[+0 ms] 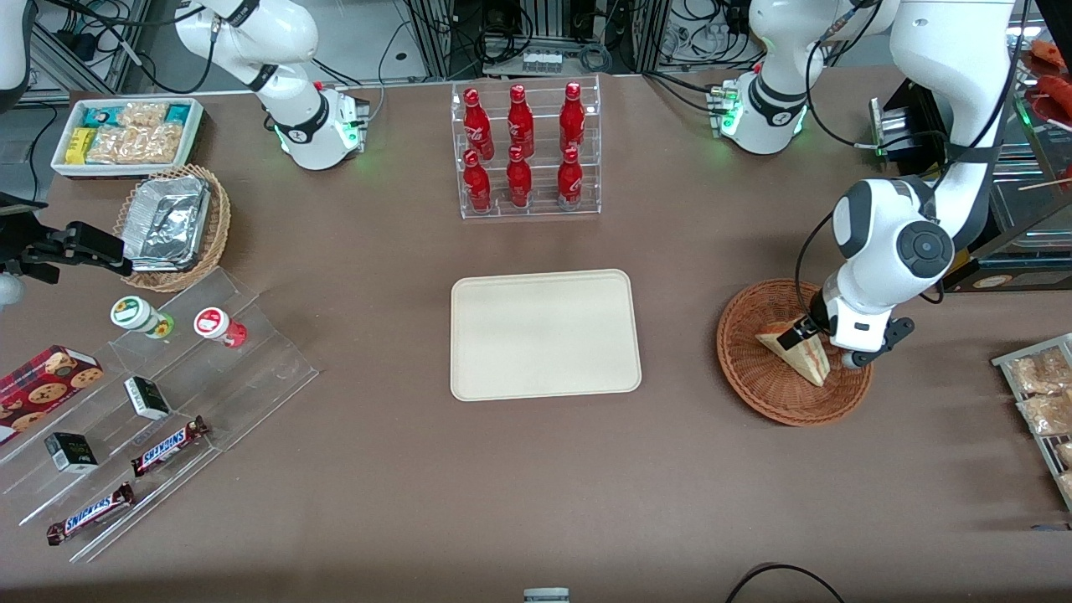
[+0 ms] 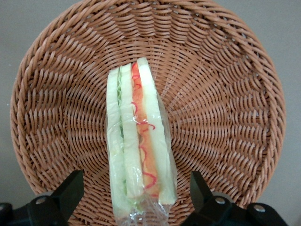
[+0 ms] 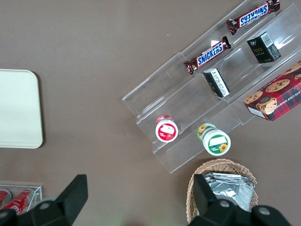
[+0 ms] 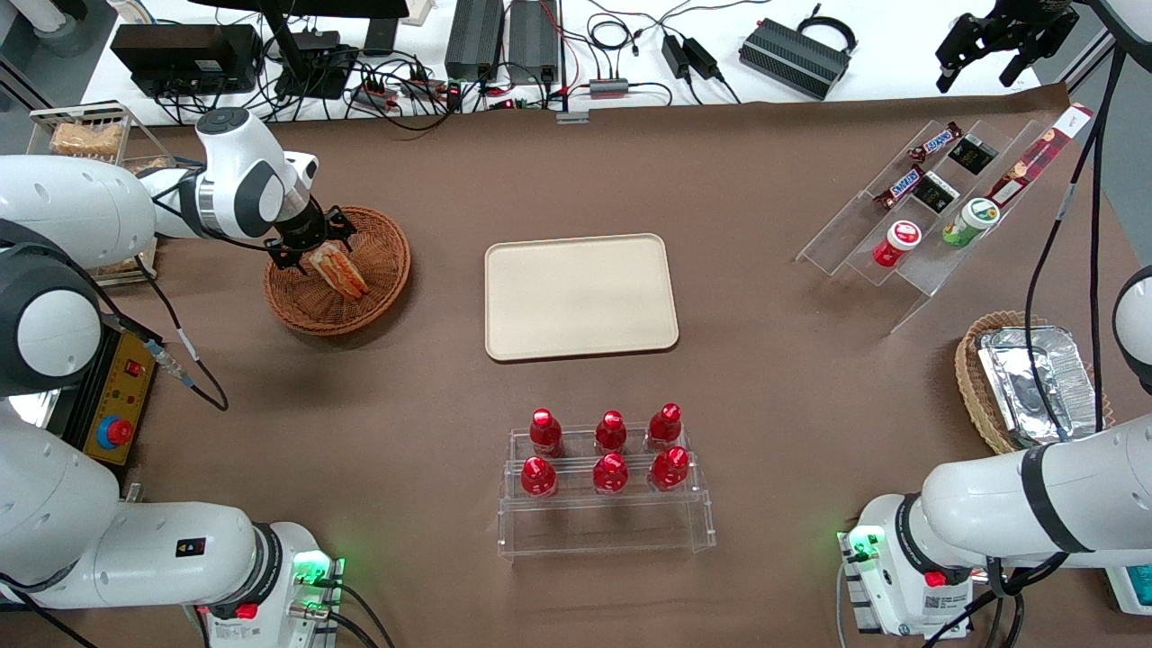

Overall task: Place sandwich from basket to tray
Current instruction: 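Lower the left gripper and close it on the wrapped sandwich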

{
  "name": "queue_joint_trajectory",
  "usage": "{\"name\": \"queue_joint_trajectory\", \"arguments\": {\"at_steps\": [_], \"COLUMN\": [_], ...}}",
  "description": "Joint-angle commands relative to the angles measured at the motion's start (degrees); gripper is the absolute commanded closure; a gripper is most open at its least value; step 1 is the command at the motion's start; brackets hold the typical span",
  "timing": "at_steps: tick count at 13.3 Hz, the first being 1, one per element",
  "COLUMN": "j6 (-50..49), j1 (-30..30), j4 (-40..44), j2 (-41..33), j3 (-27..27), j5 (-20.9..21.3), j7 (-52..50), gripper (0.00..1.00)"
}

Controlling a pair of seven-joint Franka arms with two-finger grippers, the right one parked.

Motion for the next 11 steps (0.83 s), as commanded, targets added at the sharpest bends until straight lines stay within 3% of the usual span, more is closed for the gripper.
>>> {"name": "queue_joint_trajectory", "arguments": {"at_steps": [1,3,4,7,8,11], "j6": [1.4,2.3,2.4,2.2,1.9,-0.1], "j1": [-0.4,-0.4,-0.4,-0.4,-0.4,-0.4], "j4": [-1.0,-1.0,-0.9,-0.6,-0.4,1.2], "j2": [0.1,0.5,0.7,0.8,0.6,-0.3], "j3": [0.0,0.0,0.0,0.0,-0.1,-0.2], "j5": [-0.7,-0.7,-0.7,-0.7,-0.7,-0.7], "j7": [-0.9,-1.0,-1.1,-2.6,-2.6,-2.4], "gripper": [0.00,0.05,0.19,0.84,1.00,1.00]}}
